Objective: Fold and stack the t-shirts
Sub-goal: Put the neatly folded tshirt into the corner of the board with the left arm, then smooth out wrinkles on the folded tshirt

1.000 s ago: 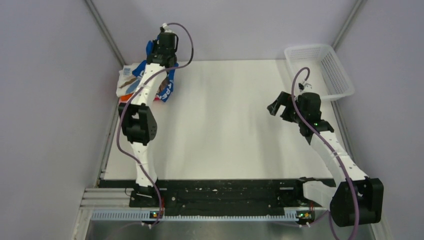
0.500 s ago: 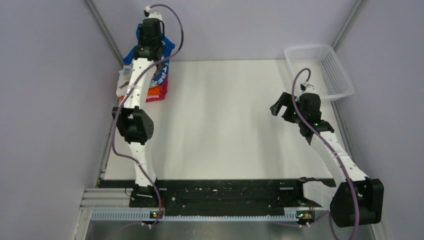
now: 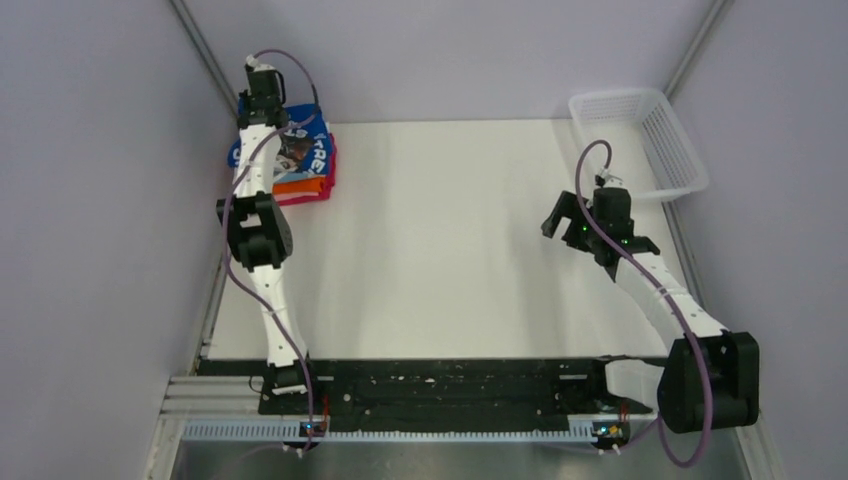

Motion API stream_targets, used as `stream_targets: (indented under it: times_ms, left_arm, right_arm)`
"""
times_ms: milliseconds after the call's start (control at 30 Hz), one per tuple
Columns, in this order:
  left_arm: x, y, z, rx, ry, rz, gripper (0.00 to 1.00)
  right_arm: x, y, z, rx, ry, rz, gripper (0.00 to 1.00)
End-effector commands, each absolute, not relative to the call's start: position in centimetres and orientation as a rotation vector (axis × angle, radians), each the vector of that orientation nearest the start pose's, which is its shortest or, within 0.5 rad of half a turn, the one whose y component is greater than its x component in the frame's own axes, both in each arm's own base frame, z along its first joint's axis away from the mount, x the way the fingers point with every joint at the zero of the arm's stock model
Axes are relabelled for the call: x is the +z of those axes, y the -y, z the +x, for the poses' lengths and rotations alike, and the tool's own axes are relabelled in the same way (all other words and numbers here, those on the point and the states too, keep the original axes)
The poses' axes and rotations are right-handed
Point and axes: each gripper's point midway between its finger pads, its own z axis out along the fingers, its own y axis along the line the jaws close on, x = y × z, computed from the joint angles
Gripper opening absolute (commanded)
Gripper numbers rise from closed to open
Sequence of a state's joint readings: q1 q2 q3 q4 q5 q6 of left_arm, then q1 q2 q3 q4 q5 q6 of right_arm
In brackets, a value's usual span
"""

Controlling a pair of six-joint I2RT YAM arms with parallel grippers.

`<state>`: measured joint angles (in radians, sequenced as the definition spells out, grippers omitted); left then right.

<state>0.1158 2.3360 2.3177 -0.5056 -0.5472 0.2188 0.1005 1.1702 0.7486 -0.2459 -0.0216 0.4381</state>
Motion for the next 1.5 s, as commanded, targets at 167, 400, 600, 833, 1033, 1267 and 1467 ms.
stream_targets:
  times_ms: [167, 400, 600, 833, 1033, 1267, 1467]
  left_arm:
    - [27.5, -19.6, 63.2, 0.761, -1.817, -0.327, 0.29]
    - [29.7, -19.8, 62.7, 0.738, -1.744, -0.420, 0.99]
    - [31.2, -16.8, 61.0, 0.520, -1.771, -0.436, 0.99]
    - [27.2, -5.9, 59.2, -0.166, -1.935, -0.306, 0.99]
    - [23.0, -2.7, 57.2, -0.407, -1.938, -0.402, 0.99]
    - [16.8, -1.0, 57.2, -0.530, -2.051, -0.417, 0.98]
    - [13.4, 1.6, 54.3, -0.652, -2.125, -0.421, 0.99]
  right_arm:
    - [13.7, -4.8, 34.3, 0.266, -2.211, 0.395, 0.99]
    - [14.3, -4.6, 34.2, 0.263, -2.194, 0.420, 0.99]
    - [14.5, -5.0, 33.4, 0.312, -2.175, 0.452, 0.99]
    - [14.1, -6.0, 32.4, 0.385, -2.182, 0.444, 0.99]
    - [14.0, -5.6, 32.0, 0.358, -2.195, 0.435, 0.99]
    - [13.2, -5.2, 31.6, 0.324, -2.213, 0.442, 0.99]
    - [13.0, -5.3, 31.9, 0.330, -2.209, 0.444, 0.99]
